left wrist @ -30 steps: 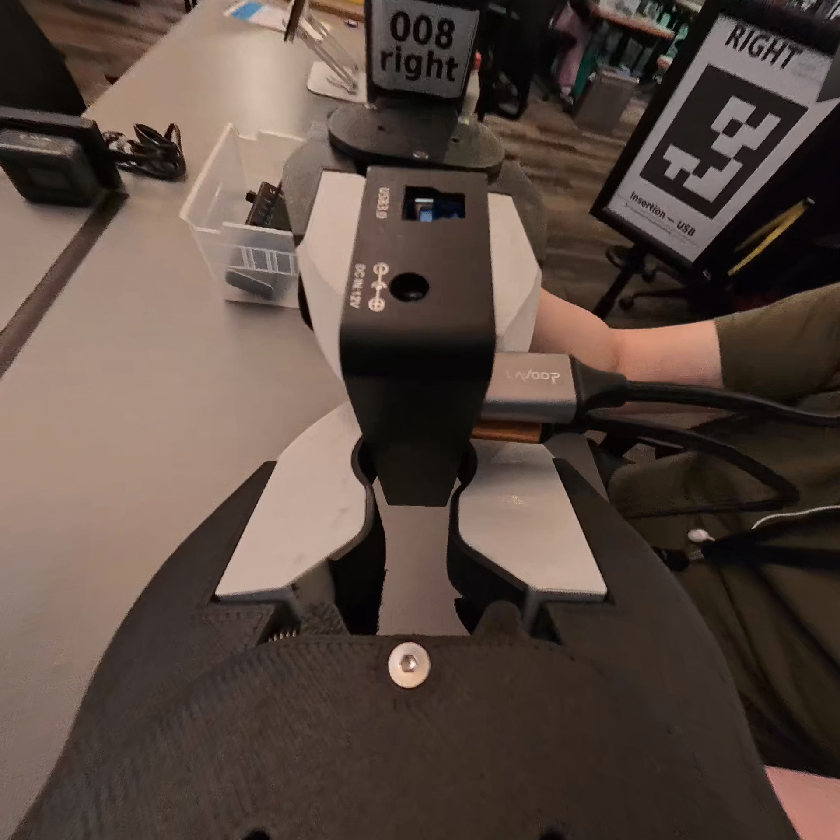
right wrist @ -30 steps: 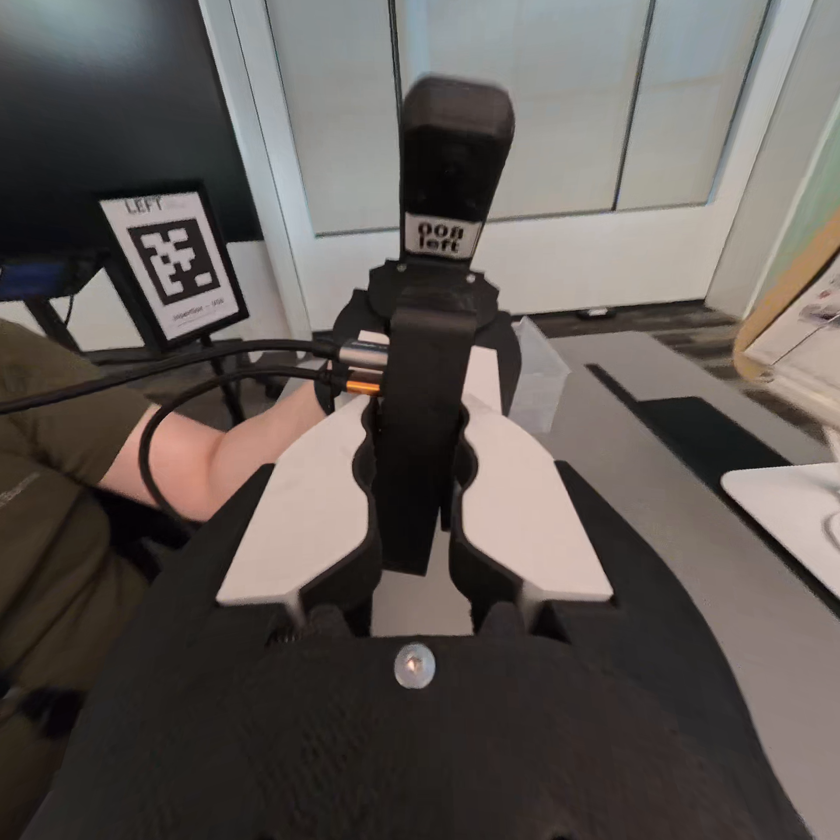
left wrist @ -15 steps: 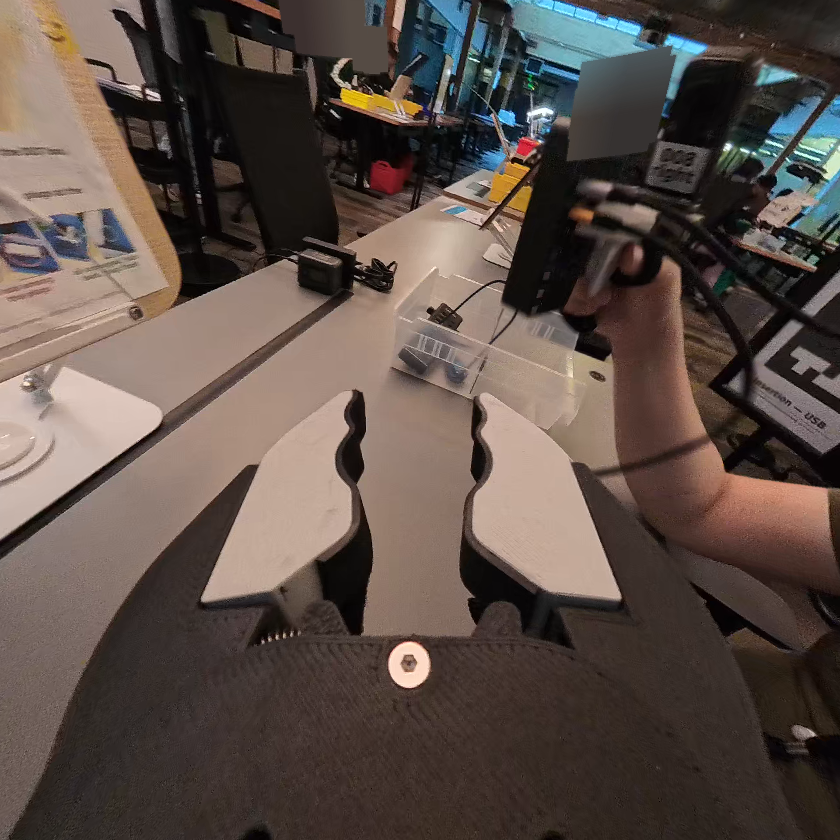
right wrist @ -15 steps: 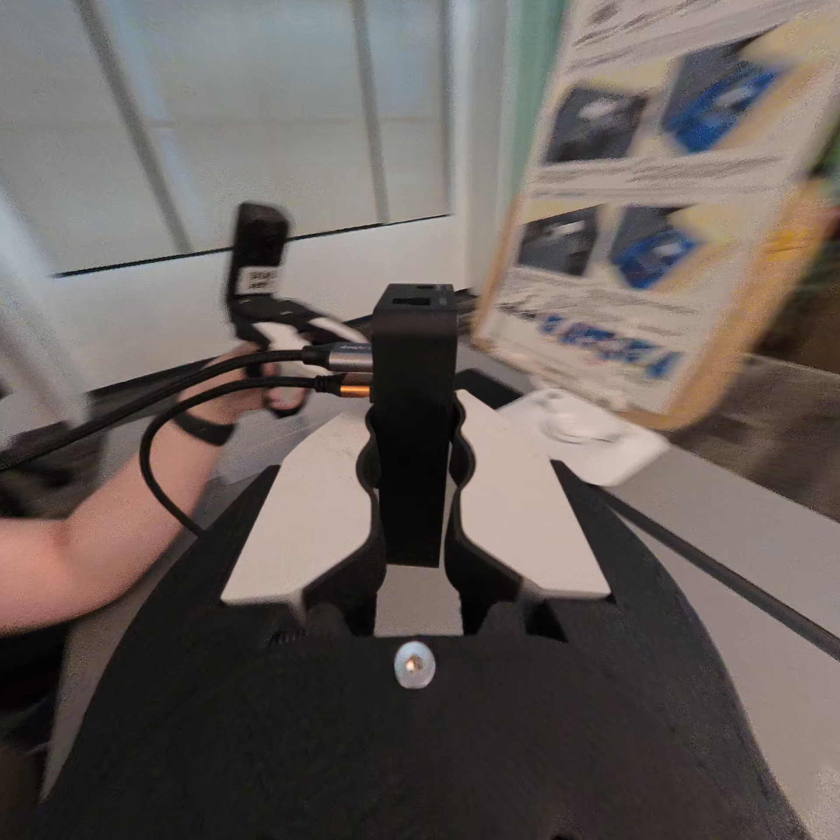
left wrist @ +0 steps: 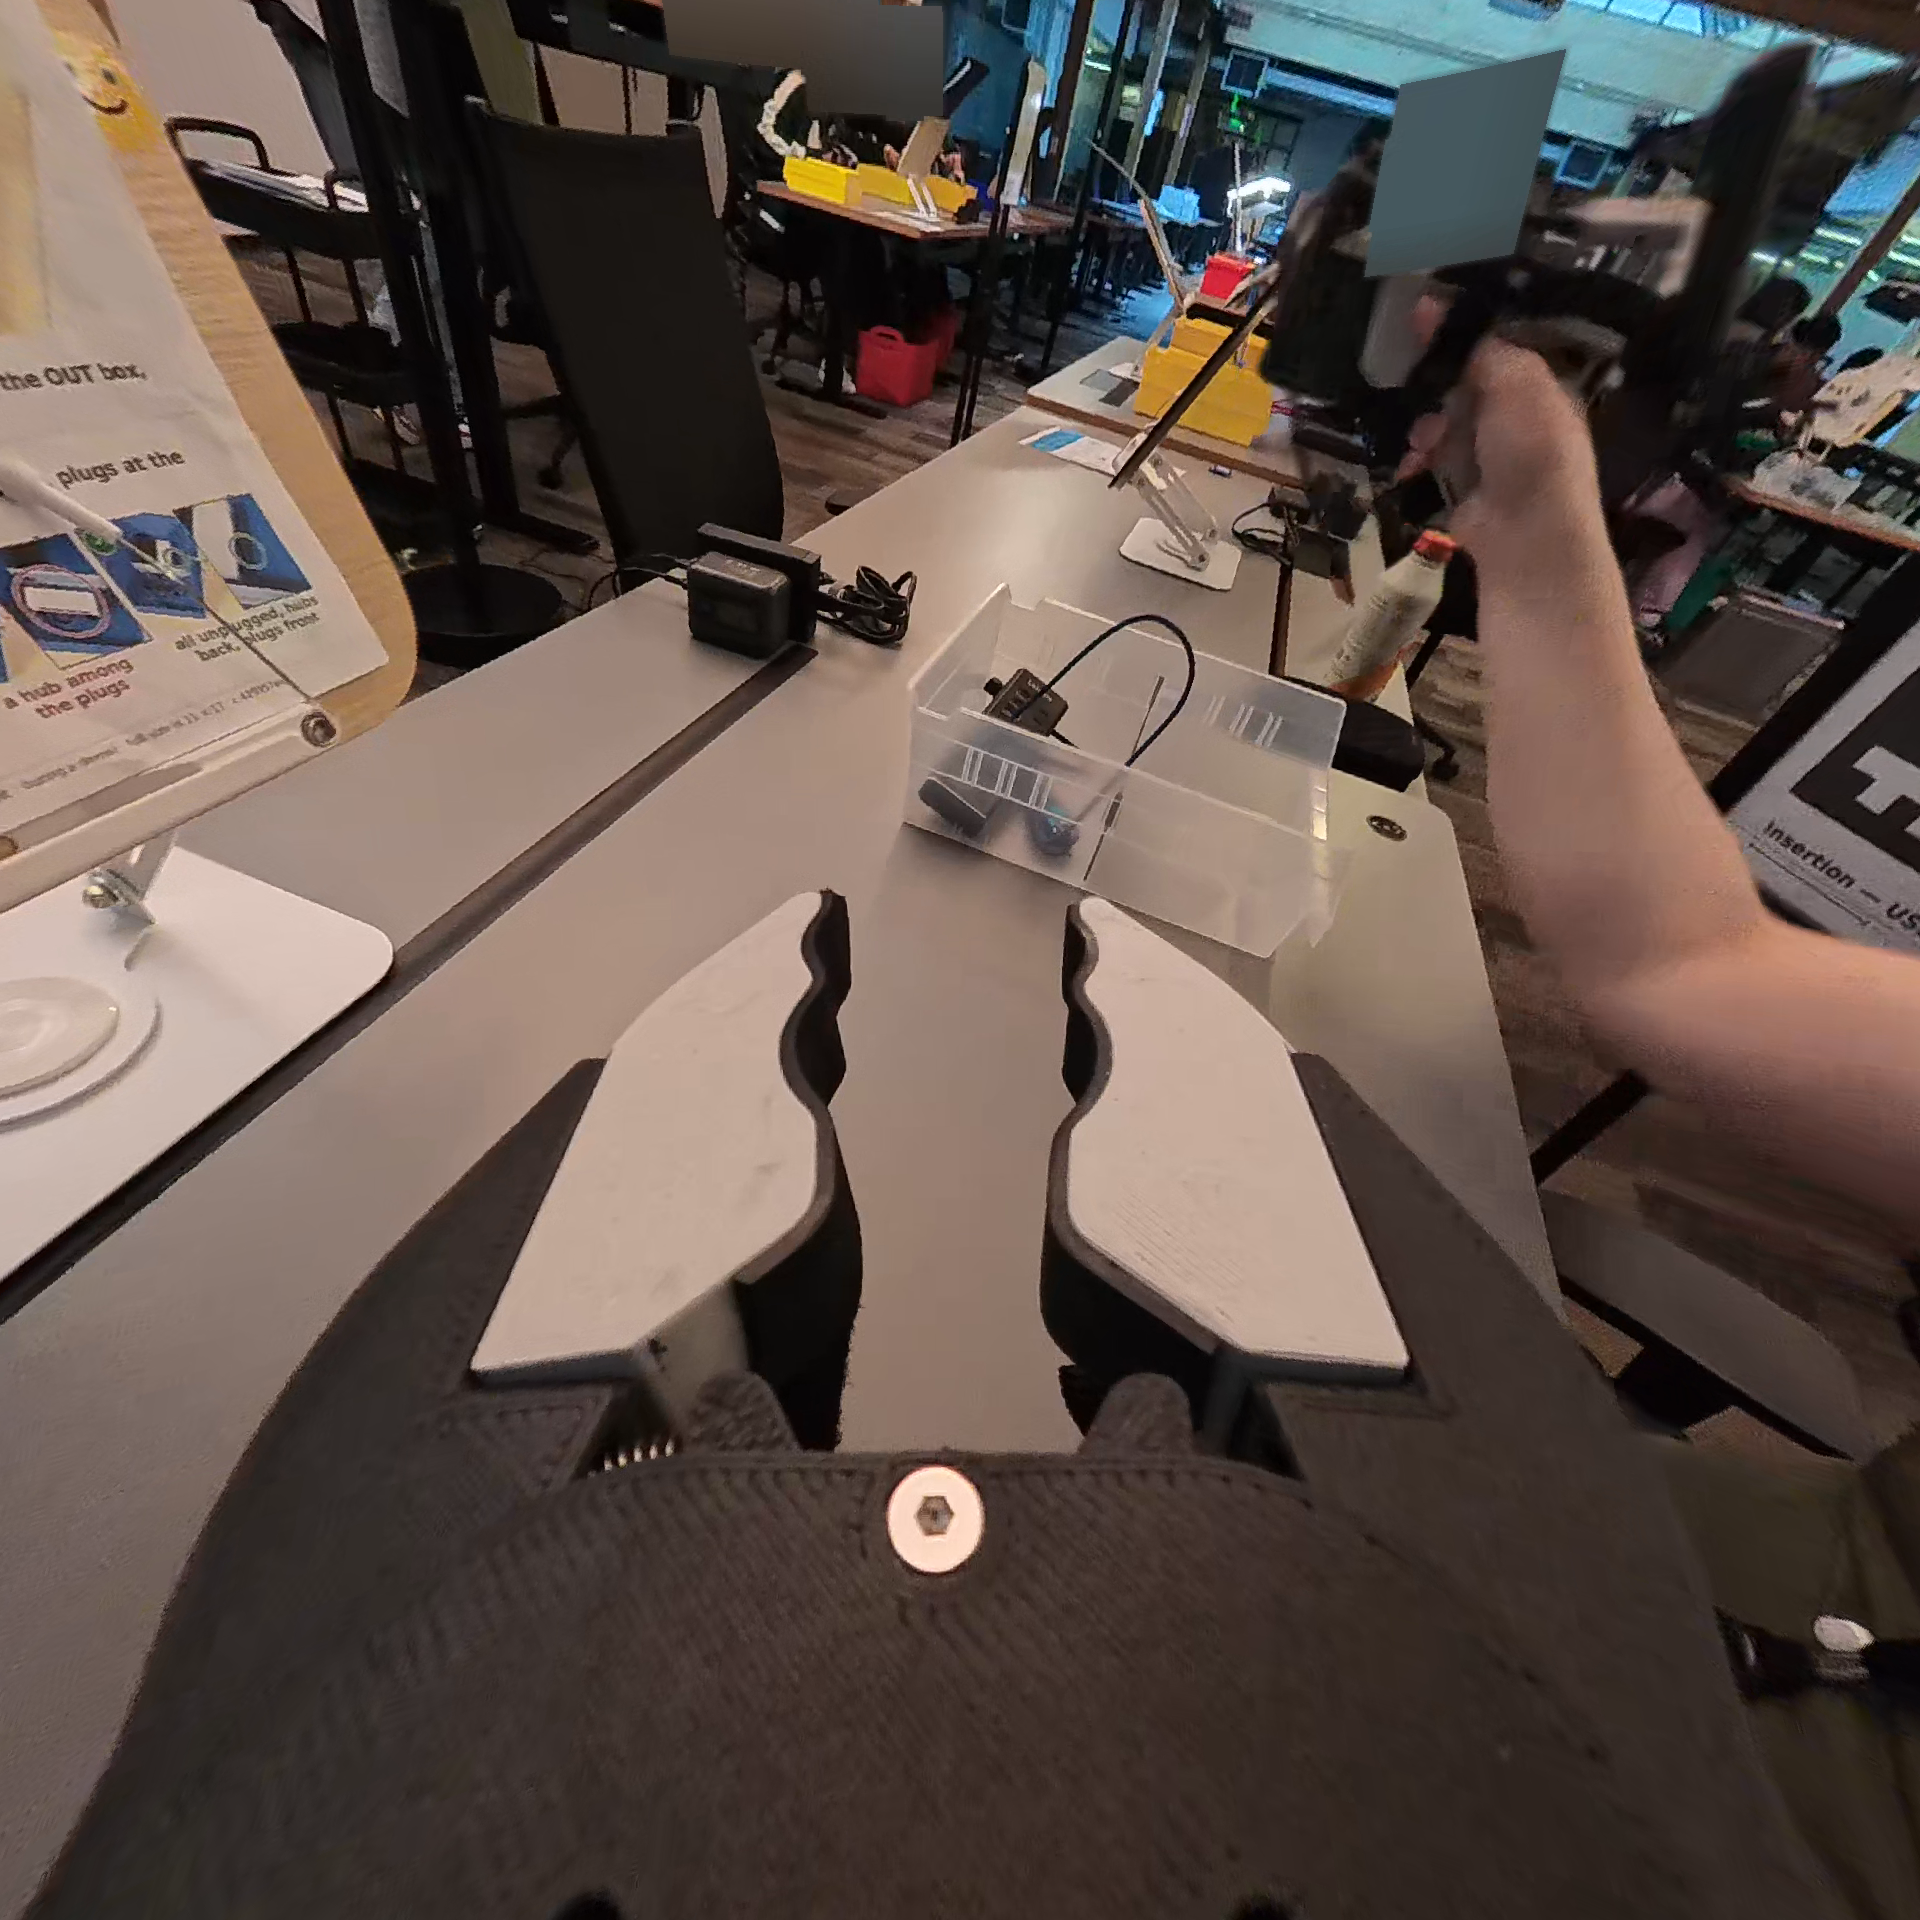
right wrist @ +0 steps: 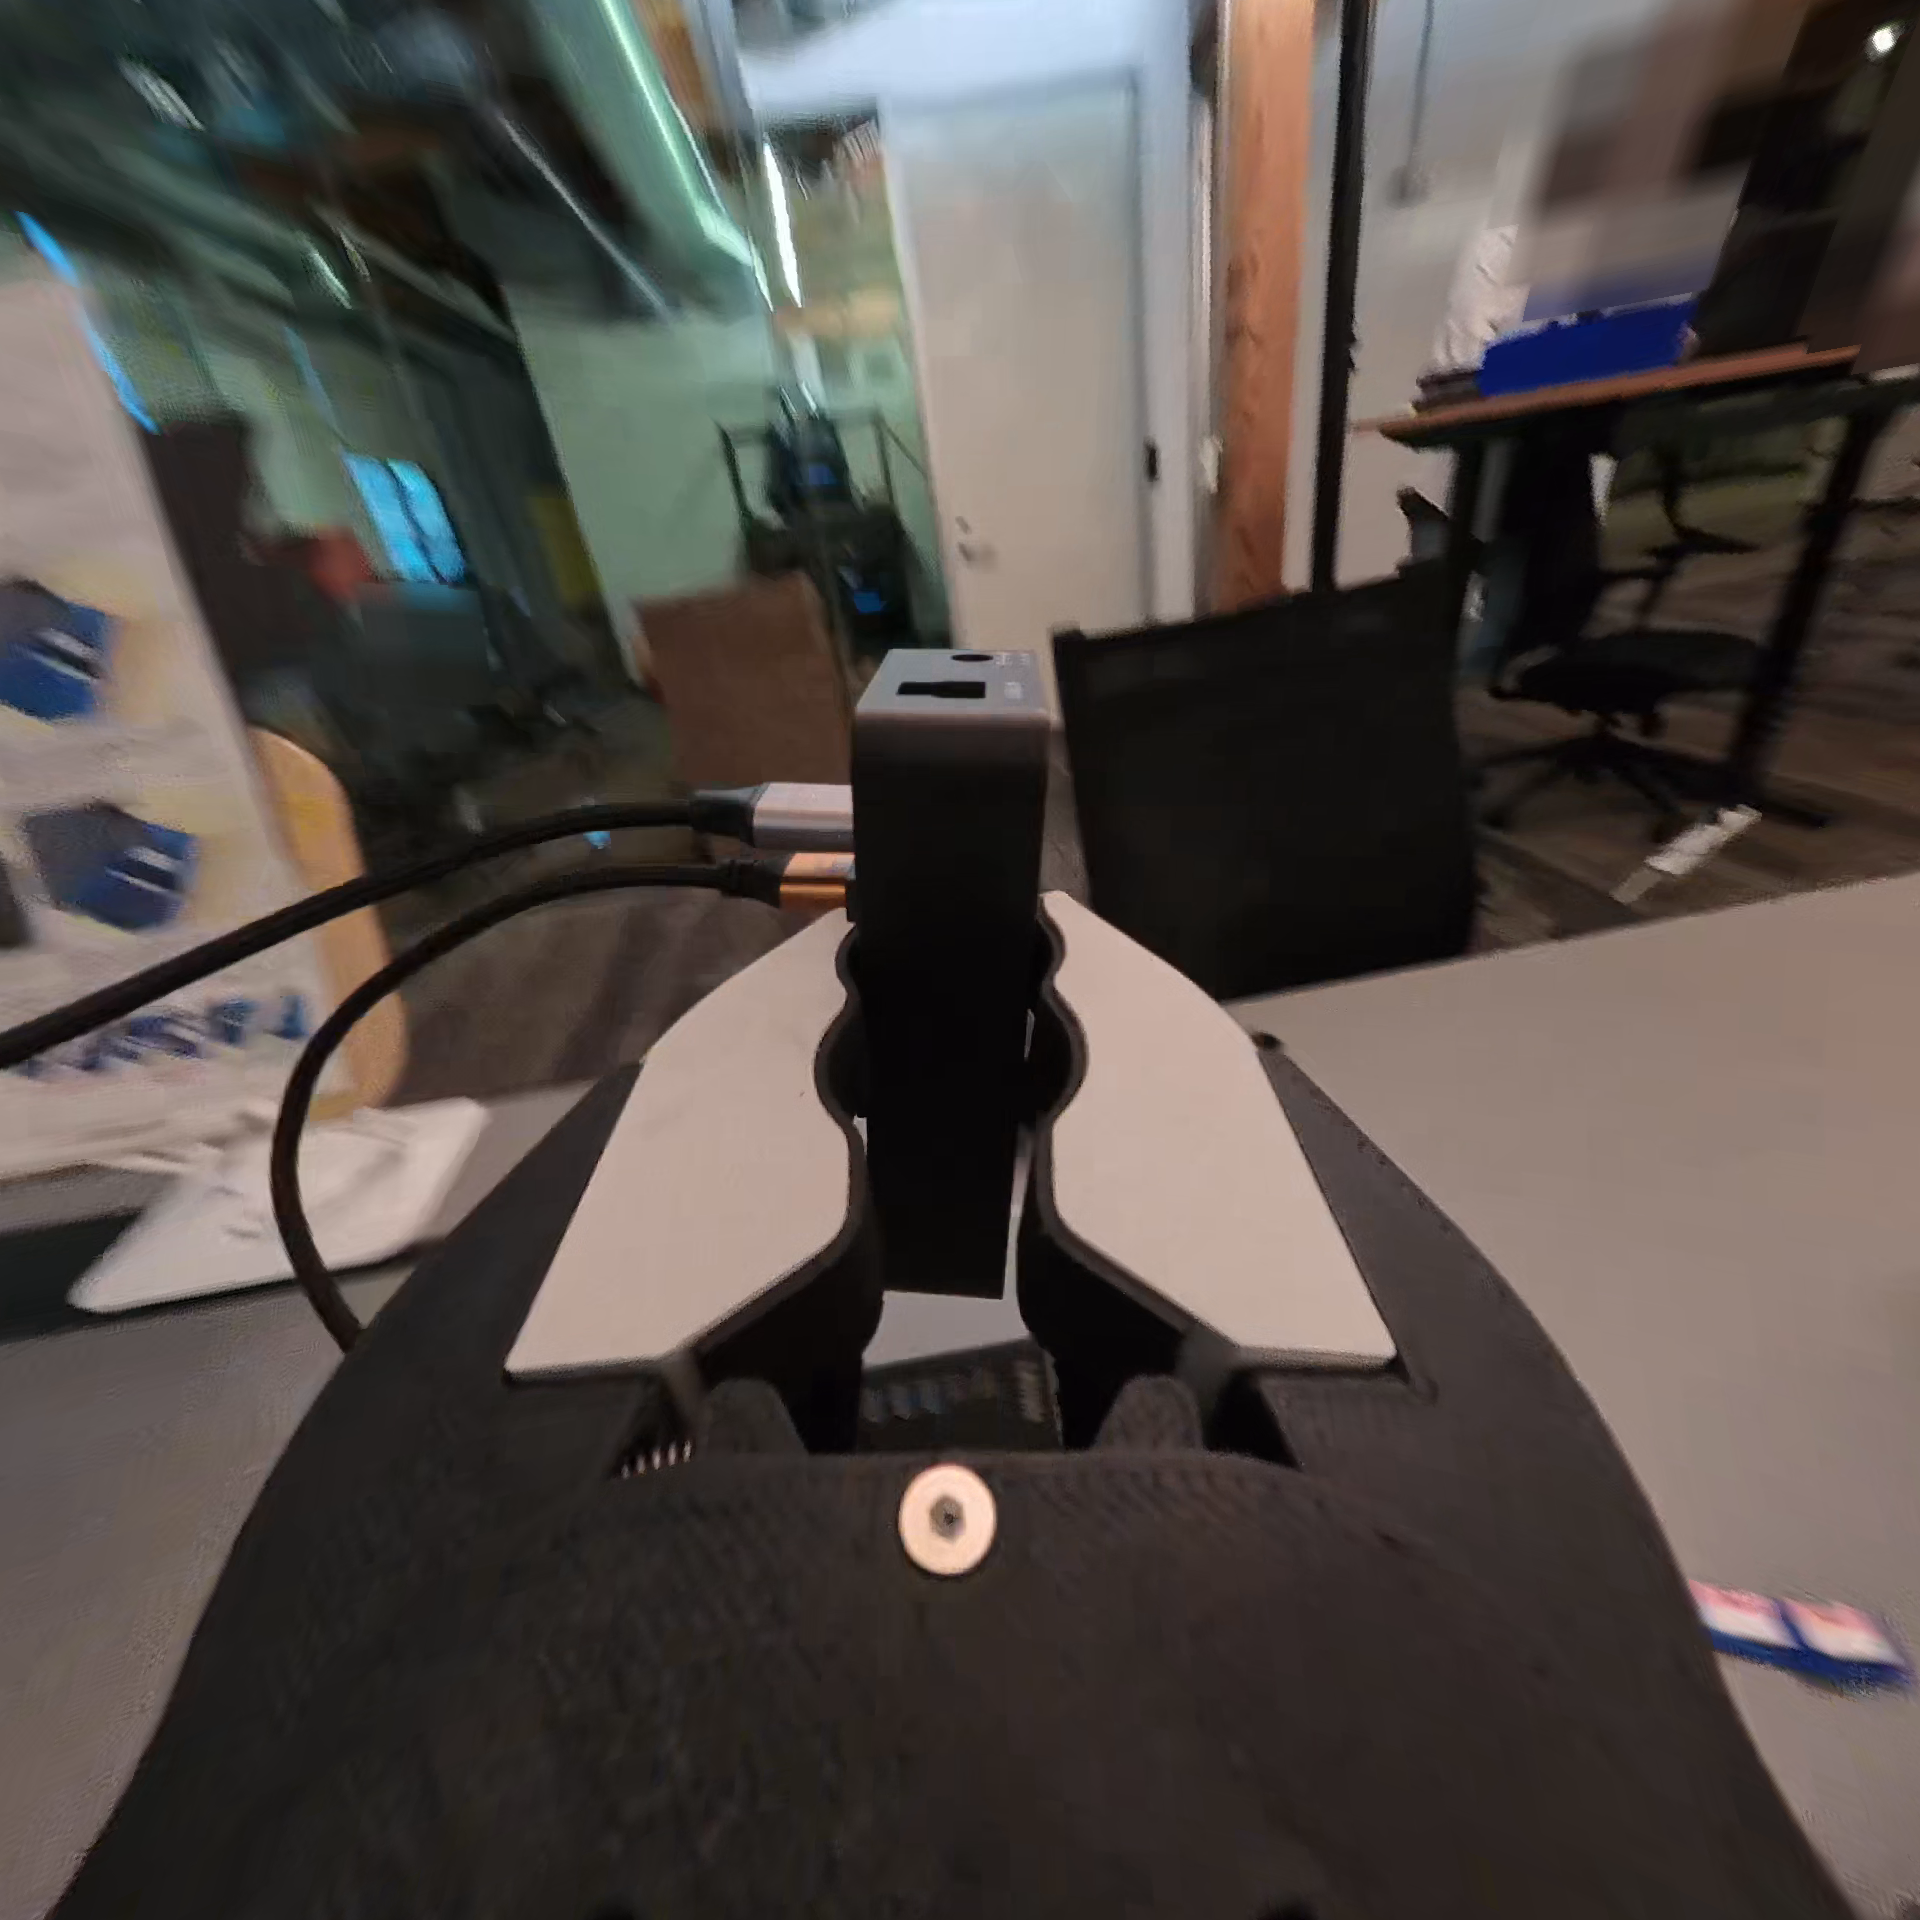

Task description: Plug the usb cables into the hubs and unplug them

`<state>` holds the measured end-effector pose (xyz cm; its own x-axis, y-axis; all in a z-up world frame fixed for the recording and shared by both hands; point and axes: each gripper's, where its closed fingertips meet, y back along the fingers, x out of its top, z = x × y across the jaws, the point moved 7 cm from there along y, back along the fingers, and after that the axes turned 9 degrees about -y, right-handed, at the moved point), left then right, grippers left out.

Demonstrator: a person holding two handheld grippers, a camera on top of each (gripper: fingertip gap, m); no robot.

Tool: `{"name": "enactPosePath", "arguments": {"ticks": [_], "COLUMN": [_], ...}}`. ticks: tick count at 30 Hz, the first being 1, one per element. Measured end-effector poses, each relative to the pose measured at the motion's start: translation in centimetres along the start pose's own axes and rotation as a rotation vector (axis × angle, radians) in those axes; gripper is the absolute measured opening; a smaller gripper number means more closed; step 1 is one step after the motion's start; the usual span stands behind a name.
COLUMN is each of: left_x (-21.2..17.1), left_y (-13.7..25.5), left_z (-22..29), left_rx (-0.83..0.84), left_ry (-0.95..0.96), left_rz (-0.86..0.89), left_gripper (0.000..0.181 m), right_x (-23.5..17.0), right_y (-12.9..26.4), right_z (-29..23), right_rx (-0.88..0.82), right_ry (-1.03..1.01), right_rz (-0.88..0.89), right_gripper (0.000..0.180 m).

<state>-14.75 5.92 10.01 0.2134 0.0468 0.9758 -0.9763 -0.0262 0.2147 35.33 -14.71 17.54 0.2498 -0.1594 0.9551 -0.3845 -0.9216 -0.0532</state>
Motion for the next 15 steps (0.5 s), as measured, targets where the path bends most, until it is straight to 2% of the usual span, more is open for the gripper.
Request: {"name": "enactPosePath", "arguments": {"ticks": [3, 7, 9, 11, 13, 15], "left_x": [0.1, -0.3, -0.6, -0.8, -0.9, -0.7], "left_y": [-0.7, -1.4, -1.7, -1.8, -1.8, -1.6], "left_z": [0.3, 0.5, 0.6, 0.7, 0.6, 0.6], "left_rx": [0.006, 0.047, 0.074, 0.090, 0.105, 0.097], "left_ry": [-0.007, -0.037, -0.077, -0.115, -0.118, -0.103], "left_rz": [-0.019, -0.093, -0.147, -0.181, -0.192, -0.180], "left_gripper": [0.037, 0.036, 0.035, 0.034, 0.032, 0.031], "right_x": [-2.1, -7.4, -9.6, -11.8, -12.9, -12.9], "right_y": [-4.0, -7.6, -9.1, -10.2, -10.8, -11.3], "right_z": [1.9, 2.6, 2.4, 1.8, 1.6, 1.0], "right_rx": [-0.123, -0.244, -0.258, -0.184, -0.221, -0.217], "right_ry": [0.145, 0.400, 0.535, 0.685, 0.728, 0.758], "right_rz": [-0.210, -0.469, -0.567, -0.661, -0.725, -0.697], "right_gripper": [0.027, 0.028, 0.028, 0.028, 0.028, 0.028]}}
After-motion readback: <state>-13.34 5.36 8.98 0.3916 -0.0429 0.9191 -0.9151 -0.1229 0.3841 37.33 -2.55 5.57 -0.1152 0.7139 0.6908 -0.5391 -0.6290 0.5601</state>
